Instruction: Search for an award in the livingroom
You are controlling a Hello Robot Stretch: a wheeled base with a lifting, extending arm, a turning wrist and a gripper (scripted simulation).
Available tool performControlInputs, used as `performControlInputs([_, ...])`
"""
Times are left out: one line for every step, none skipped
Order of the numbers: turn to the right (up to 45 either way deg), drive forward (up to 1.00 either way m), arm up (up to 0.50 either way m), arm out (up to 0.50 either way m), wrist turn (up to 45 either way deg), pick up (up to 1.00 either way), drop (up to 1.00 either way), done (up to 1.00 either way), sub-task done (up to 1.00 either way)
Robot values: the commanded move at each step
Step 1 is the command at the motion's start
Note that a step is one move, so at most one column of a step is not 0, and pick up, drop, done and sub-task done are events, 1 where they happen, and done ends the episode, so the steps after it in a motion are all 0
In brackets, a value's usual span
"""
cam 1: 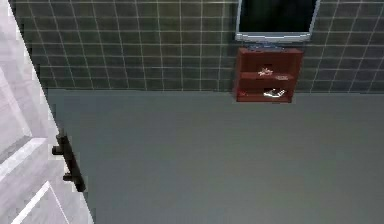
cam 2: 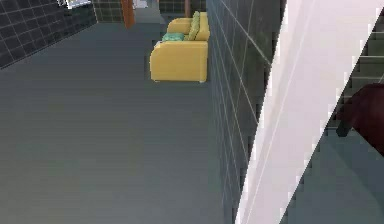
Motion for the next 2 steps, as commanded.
performControlInputs([12.0,0.00,0.00,0.00,0.0,0.00,0.00,0.00,0.00])
performControlInputs([0.0,1.00,0.00,0.00,0.0,0.00,0.00,0.00,0.00])
